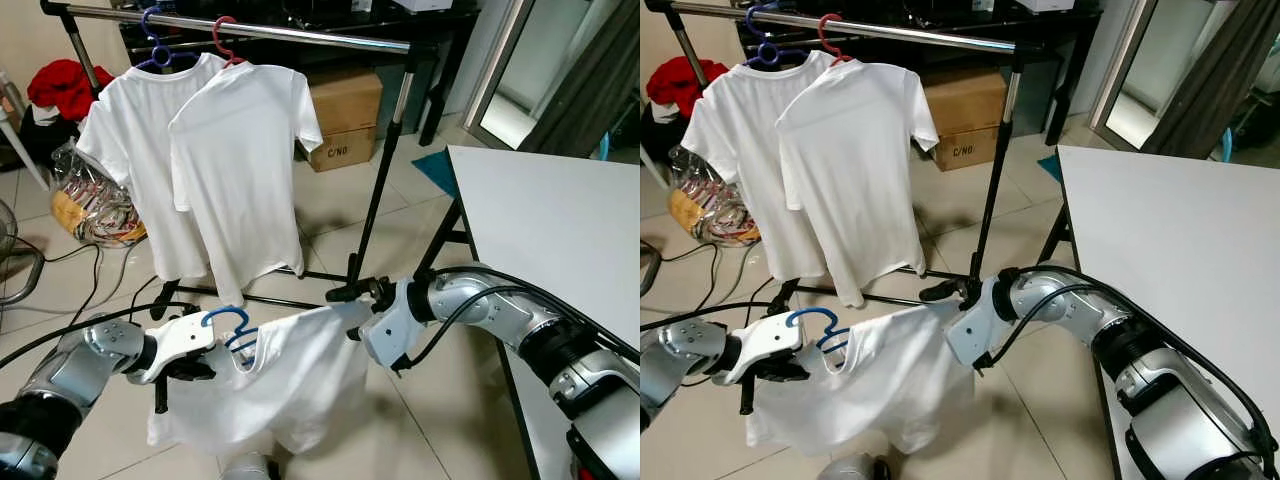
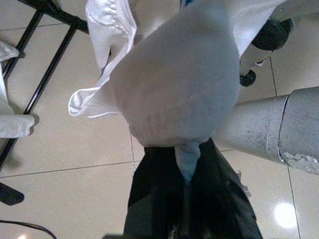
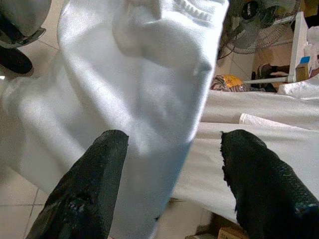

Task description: Hang hanger

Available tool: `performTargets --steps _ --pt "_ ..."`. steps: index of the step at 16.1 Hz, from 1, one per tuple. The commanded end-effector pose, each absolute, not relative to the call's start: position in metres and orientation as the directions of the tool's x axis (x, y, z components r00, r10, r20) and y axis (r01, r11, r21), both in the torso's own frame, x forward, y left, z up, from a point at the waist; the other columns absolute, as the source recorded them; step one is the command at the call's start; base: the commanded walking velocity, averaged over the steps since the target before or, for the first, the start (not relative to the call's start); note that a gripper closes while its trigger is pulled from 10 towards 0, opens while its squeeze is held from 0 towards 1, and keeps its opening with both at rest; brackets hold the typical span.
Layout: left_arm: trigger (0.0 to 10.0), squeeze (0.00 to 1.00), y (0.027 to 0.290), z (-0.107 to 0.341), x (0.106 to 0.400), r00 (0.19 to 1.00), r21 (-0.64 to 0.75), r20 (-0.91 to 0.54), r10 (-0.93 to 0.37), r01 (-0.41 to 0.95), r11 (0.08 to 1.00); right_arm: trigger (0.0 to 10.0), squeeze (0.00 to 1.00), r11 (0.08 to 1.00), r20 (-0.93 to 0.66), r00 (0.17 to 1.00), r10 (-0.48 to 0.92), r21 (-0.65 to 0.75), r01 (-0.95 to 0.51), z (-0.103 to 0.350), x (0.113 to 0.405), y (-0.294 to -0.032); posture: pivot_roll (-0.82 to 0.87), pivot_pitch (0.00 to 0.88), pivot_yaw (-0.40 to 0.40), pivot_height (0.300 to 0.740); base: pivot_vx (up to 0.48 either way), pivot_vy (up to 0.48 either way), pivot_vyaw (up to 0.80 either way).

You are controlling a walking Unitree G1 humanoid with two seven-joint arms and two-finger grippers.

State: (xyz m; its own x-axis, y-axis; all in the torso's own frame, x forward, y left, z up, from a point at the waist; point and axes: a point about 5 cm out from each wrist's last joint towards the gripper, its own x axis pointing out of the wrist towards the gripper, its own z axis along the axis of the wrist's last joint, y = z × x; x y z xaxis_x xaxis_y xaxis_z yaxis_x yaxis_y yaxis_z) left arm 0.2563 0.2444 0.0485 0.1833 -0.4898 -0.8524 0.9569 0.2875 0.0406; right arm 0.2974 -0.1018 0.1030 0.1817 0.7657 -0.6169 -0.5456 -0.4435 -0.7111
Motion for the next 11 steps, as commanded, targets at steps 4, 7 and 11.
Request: performTargets --steps 4,7,11 --pt "10.0 0.0 0.238 0.052 0.263 0.152 0.047 -0.857 -0.492 0.974 0.22 10.0 0.0 -0.434 -0.611 0.152 0.777 -0.695 -0.574 0.106 0.293 -0.094 0.09 0.0 0.015 0.74 0.0 0.0 0.0" --pt "10.0 0.0 0.236 0.055 0.268 0.144 0.064 -0.868 -0.475 0.982 0.18 10.0 0.0 -0.501 -0.669 0.128 0.732 -0.656 -0.565 0.092 0.286 -0.09 0.09 0.0 0.014 0.74 0.0 0.0 0.0" --pt "10.0 0.0 0.232 0.059 0.272 0.127 0.081 -0.881 -0.456 0.99 0.118 10.0 0.0 -0.477 -0.666 0.156 0.729 -0.658 -0.582 0.079 0.282 -0.08 0.09 0.0 0.014 0.74 0.0 0.0 0.0"
